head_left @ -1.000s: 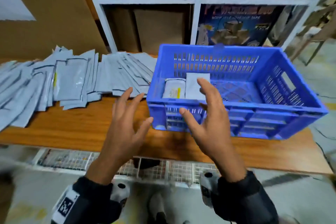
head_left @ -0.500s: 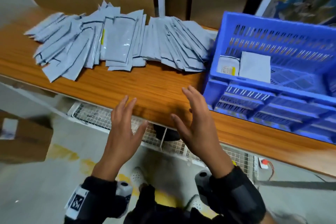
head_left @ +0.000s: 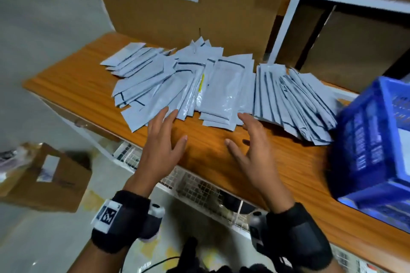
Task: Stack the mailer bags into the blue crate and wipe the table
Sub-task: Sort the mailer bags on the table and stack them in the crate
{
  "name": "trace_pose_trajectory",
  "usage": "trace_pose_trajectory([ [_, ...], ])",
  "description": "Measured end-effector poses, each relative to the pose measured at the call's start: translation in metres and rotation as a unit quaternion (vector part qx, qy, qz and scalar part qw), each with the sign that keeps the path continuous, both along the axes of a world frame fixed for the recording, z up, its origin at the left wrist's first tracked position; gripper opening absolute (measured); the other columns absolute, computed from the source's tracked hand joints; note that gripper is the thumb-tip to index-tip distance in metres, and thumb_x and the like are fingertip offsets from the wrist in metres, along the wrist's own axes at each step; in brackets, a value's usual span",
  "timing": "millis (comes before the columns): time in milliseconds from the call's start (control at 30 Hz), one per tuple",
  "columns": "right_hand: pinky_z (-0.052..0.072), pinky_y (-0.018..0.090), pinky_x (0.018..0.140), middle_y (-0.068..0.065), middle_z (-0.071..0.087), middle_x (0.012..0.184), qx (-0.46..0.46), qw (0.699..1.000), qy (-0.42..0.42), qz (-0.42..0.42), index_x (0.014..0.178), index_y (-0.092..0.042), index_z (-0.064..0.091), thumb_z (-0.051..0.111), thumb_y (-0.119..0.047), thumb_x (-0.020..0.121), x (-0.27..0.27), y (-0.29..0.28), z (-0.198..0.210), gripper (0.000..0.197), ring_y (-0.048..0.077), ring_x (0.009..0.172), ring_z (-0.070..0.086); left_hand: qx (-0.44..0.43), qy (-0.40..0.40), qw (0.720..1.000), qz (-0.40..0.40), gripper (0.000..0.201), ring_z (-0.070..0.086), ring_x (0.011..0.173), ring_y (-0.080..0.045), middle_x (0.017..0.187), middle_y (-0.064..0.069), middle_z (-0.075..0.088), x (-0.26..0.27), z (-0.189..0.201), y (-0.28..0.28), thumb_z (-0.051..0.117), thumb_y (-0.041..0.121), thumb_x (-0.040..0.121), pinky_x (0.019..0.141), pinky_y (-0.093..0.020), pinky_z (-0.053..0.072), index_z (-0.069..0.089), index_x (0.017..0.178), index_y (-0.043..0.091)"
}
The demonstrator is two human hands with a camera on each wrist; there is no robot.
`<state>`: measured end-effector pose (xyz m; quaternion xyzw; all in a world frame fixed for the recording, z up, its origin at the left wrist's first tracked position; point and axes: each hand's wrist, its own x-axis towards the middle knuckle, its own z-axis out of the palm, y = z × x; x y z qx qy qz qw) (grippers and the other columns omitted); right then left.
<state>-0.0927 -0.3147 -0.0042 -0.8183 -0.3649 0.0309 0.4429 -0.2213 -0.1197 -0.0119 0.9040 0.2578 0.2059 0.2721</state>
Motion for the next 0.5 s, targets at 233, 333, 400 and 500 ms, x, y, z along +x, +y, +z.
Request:
trace_pose_trajectory([
  [233, 0.048, 0.044, 0.101, -0.01, 0.036, 0.148, 0.004, 1.0, 0.012, -0.017, 0.146, -0.034, 0.033, 0.061, -0.045, 0.092, 0.042, 0.065, 0.006, 0.062, 0.011, 0.132, 0.042, -0.017, -0.026, 1.0, -0.001, 0.055, 0.026, 0.142, -0.018, 0.154, -0.002, 0.03, 0.032, -0.001, 0.09, 0.059, 0.029, 0.096, 0.107, -0.029, 0.028, 0.038, 0.146, 0.022],
  [333, 0.049, 0.042, 0.1, -0.013, 0.038, 0.143, 0.006, 0.999, 0.019, -0.037, 0.144, -0.032, 0.036, 0.063, -0.04, 0.092, 0.073, 0.091, -0.001, 0.06, 0.01, 0.128, 0.044, -0.036, -0.037, 0.999, -0.012, 0.047, 0.036, 0.137, -0.019, 0.147, -0.003, 0.042, 0.054, -0.009, 0.129, 0.059, 0.029, 0.096, 0.111, -0.037, 0.035, 0.046, 0.141, 0.02],
  [400, 0.049, 0.04, 0.099, -0.007, 0.039, 0.145, -0.003, 0.998, 0.027, -0.048, 0.145, -0.03, 0.037, 0.063, -0.039, 0.092, 0.093, 0.11, -0.009, 0.06, 0.013, 0.127, 0.045, -0.04, -0.032, 0.999, -0.012, 0.041, 0.046, 0.128, -0.019, 0.139, -0.003, 0.049, 0.07, -0.015, 0.149, 0.06, 0.027, 0.096, 0.106, -0.041, 0.041, 0.051, 0.136, 0.018],
  [500, 0.047, 0.033, 0.092, 0.004, 0.044, 0.14, -0.046, 0.993, 0.041, -0.099, 0.145, -0.024, 0.039, 0.064, -0.036, 0.091, 0.124, 0.136, -0.022, 0.061, 0.02, 0.12, 0.053, -0.084, 0.002, 0.996, 0.018, 0.035, 0.055, 0.115, -0.018, 0.129, -0.002, 0.056, 0.091, -0.03, 0.177, 0.061, 0.024, 0.095, 0.097, -0.036, 0.047, 0.057, 0.128, 0.016],
])
